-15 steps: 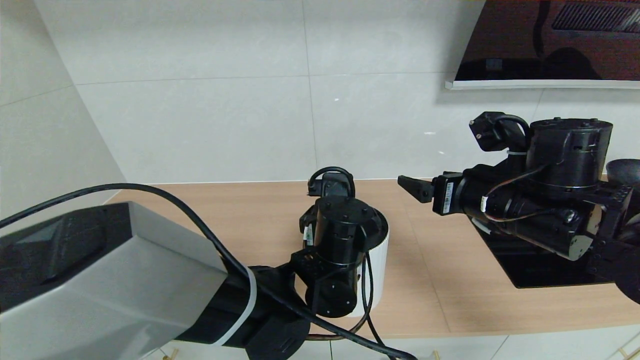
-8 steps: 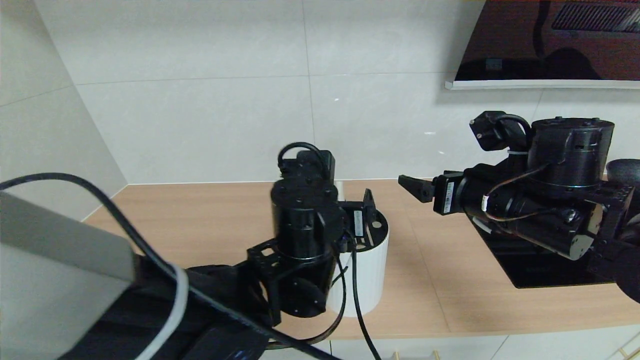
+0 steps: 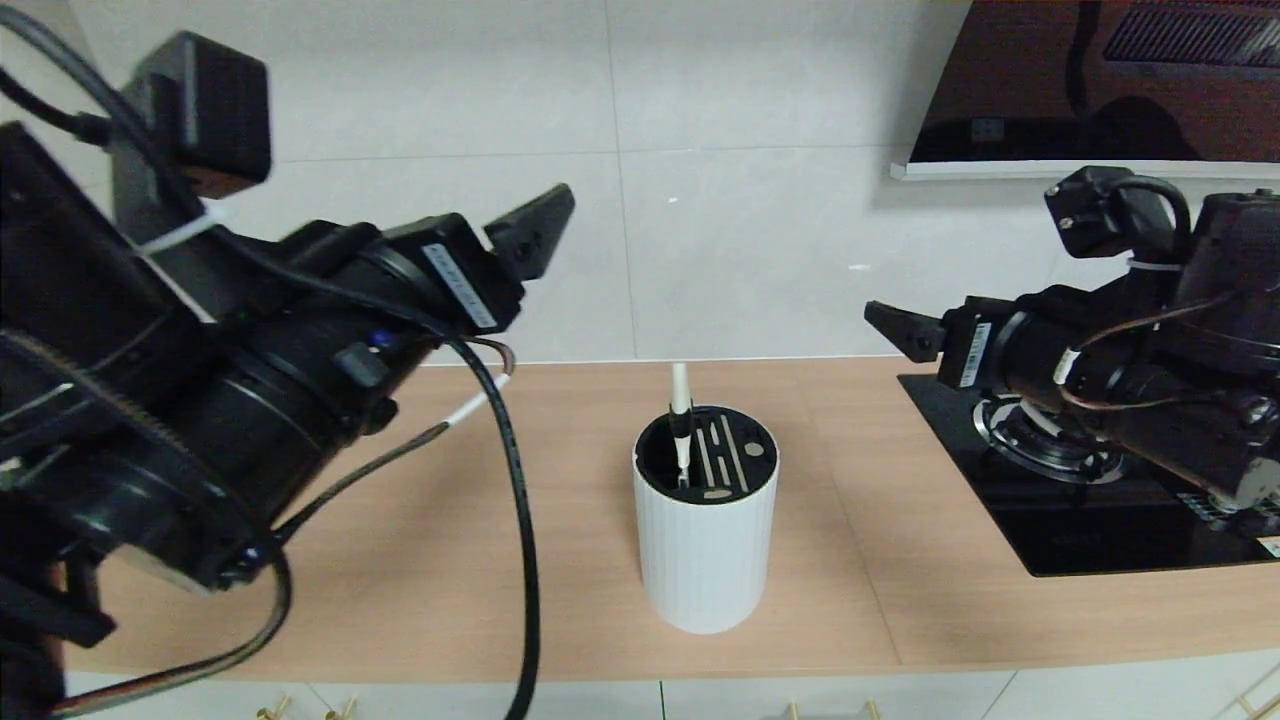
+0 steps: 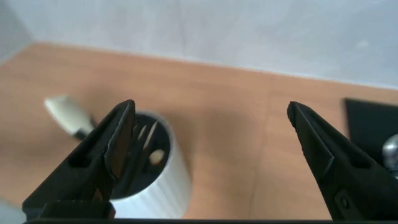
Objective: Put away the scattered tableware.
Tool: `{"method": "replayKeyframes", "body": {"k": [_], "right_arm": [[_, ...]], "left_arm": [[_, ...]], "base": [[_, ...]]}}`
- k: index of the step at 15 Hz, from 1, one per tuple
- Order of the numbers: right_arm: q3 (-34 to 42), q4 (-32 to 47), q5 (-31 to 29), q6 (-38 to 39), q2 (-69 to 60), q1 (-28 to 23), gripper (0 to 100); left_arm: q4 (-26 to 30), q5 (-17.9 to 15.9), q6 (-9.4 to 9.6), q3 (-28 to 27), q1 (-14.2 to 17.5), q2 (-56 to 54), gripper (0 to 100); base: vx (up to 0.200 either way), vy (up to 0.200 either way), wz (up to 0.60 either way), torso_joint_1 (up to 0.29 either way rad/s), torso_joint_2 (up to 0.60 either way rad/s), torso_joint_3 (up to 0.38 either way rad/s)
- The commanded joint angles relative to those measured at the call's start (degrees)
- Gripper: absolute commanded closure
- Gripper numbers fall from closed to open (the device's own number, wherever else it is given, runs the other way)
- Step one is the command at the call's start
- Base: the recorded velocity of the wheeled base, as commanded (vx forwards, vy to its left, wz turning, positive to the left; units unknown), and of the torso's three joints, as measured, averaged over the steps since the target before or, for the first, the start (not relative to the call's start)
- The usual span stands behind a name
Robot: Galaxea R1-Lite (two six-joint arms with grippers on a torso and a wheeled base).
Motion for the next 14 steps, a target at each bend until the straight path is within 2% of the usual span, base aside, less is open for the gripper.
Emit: {"method": "replayKeyframes", "body": {"k": [1,3,5,6,7,8,9,10,11,13,14], "right_arm": [[7.53,-0.42,0.12,-0.05,-12.20,-2.00,0],[13.15,0.02,0.29,-0.05,-20.46,-4.55,0],[18.16,0.19,0.47,-0.31,-27.49,-7.80,0],[22.82,0.28,0.73,-1.02,-34.35,-10.79,0],[25.19,0.46,0.73,-1.46,-38.13,-12.20,0],[28.45,2.48,0.64,-2.51,-45.95,-13.96,0],[29.15,5.73,0.64,-3.74,-51.05,-14.31,0],[29.06,13.11,0.29,-5.76,-58.78,-14.48,0],[28.71,20.06,0.12,-7.34,-65.11,-15.54,0],[28.53,30.52,0.64,-10.86,-75.92,-20.20,0],[28.62,33.68,0.73,-12.27,-80.05,-22.13,0]], "left_arm": [[0.25,-2.28,-0.05,5.32,8.89,-11.19,0],[0.42,-5.97,0.12,12.18,13.72,-17.69,0],[2.53,-8.25,0.30,17.10,15.83,-24.46,0],[8.77,-8.52,0.65,20.35,16.18,-33.25,0],[12.46,-8.52,1.00,21.23,16.18,-37.29,0],[23.71,-8.60,1.97,21.67,16.18,-47.92,0],[32.24,-8.87,2.58,21.23,17.15,-54.69,0],[39.62,-9.31,2.76,21.06,20.76,-60.23,0],[44.37,-10.71,2.93,20.97,23.66,-65.41,0],[49.64,-15.37,3.20,20.88,27.70,-74.99,0],[51.84,-16.87,4.78,20.71,28.93,-78.33,0]], "base": [[0.000,0.000,0.00,0.000,0.00,0.000],[0.000,0.000,0.00,0.000,0.00,0.000],[0.000,0.000,0.00,0.000,0.00,0.000],[0.000,0.000,0.00,0.000,0.00,0.000],[0.000,0.000,0.00,0.000,0.00,0.000],[0.000,0.000,0.00,0.000,0.00,0.000],[0.000,0.000,0.00,0.000,0.00,0.000],[0.000,0.000,0.00,0.000,0.00,0.000],[0.000,0.000,0.00,0.000,0.00,0.000],[0.000,0.000,0.00,0.000,0.00,0.000],[0.000,0.000,0.00,0.000,0.00,0.000]]}}
